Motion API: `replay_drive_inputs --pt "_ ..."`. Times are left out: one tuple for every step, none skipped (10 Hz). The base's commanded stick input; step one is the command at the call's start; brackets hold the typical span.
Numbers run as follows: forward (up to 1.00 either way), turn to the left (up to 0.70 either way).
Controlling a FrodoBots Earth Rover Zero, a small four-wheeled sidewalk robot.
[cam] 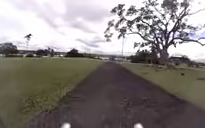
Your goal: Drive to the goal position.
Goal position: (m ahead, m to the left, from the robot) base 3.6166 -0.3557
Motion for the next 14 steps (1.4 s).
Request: replay_drive_inputs --pt "0.7 0.0" --pt "0.7 0.0" --pt "0.7 0.0" --pt "0.7 0.0" --pt "0.7 0.0" --pt "0.7 0.0" --pt "0.7 0.0" --pt "0.7 0.0" --pt "0.7 0.0" --pt "0.7 0.0" --pt "0.7 0.0" --pt "0.7 0.0" --pt "0.7 0.0" --pt "0.7 0.0"
